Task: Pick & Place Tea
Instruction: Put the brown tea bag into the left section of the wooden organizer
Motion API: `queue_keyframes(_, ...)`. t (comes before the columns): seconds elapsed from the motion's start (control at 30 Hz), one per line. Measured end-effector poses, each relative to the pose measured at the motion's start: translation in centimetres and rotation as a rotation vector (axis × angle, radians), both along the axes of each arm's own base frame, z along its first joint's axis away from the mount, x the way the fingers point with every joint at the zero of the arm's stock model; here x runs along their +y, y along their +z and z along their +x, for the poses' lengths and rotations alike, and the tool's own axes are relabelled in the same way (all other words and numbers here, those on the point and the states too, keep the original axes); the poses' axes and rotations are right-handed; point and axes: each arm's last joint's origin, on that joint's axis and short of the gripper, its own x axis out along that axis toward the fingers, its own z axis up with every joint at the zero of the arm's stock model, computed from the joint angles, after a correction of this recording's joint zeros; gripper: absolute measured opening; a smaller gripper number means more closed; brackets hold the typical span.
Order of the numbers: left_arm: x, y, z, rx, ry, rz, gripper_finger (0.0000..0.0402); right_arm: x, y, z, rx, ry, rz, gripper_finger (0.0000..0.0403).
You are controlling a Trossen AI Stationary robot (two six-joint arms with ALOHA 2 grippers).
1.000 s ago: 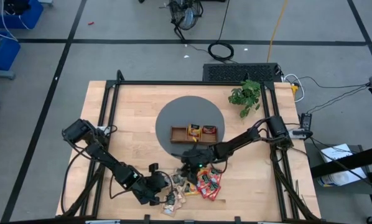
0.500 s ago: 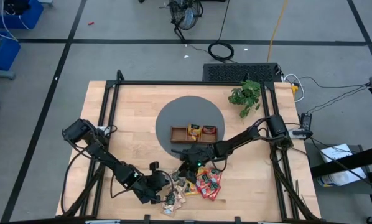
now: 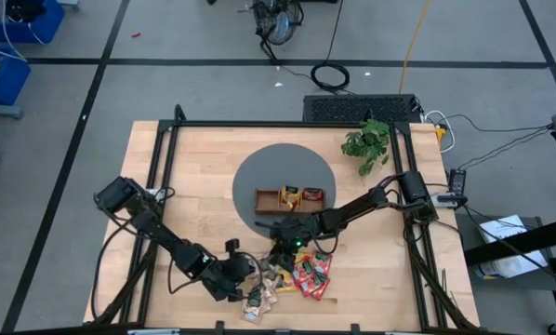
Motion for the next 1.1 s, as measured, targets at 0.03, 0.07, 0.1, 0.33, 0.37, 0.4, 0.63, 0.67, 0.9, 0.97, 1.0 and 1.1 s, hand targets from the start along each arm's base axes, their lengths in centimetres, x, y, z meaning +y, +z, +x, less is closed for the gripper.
queue_keyframes(0.03, 0.1, 0.0, 0.1, -0.004, 0.000, 0.003, 0.0035, 0.0, 0.0, 0.0, 0.001, 0.001, -0.003, 0.0155)
queue_keyframes(0.07, 0.3, 0.1, 0.3, -0.010, 0.000, 0.004, 0.0035, 0.0, 0.0, 0.0, -0.001, 0.003, -0.006, 0.0155)
queue_keyframes(0.1, 0.4, 0.2, 0.5, -0.017, 0.000, 0.001, 0.0035, 0.0, 0.0, 0.0, -0.003, 0.006, -0.009, 0.0155)
queue_keyframes(0.33, 1.2, 0.4, 1.4, -0.032, -0.012, -0.006, 0.0035, 0.0, -0.4, -0.1, 0.010, 0.012, -0.022, 0.0155)
queue_keyframes(0.37, 1.3, 0.4, 1.5, -0.031, -0.013, -0.004, 0.0035, 0.0, -0.5, 0.0, 0.008, 0.011, -0.027, 0.0155)
queue_keyframes(0.4, 1.3, 0.4, 1.5, -0.031, -0.013, -0.001, 0.0035, -0.1, -0.5, 0.0, 0.007, 0.013, -0.029, 0.0155)
queue_keyframes(0.63, 1.0, 1.3, 1.4, -0.060, -0.068, 0.030, 0.0035, -0.2, -0.6, 0.1, -0.030, 0.009, -0.101, 0.0155)
queue_keyframes(0.67, 0.8, 1.8, 1.3, -0.074, -0.076, 0.020, 0.0035, -0.2, -0.6, 0.1, -0.033, 0.009, -0.102, 0.0155)
queue_keyframes(0.9, -0.2, 3.4, 0.0, -0.039, -0.173, -0.081, 0.0035, -0.2, -0.6, 0.1, -0.038, 0.014, -0.104, 0.0155)
queue_keyframes(0.97, -0.4, 3.1, -0.6, 0.011, -0.179, -0.091, 0.0035, -0.1, -0.5, 0.1, -0.040, 0.038, -0.078, 0.0155)
queue_keyframes(1.0, -0.5, 2.8, -0.8, 0.035, -0.179, -0.093, 0.0035, -0.1, -0.5, 0.1, -0.038, 0.047, -0.060, 0.0155)
queue_keyframes(1.1, -0.5, 1.5, -0.6, 0.079, -0.170, -0.108, 0.0035, 0.0, -0.4, 0.1, -0.025, 0.051, -0.026, 0.0155)
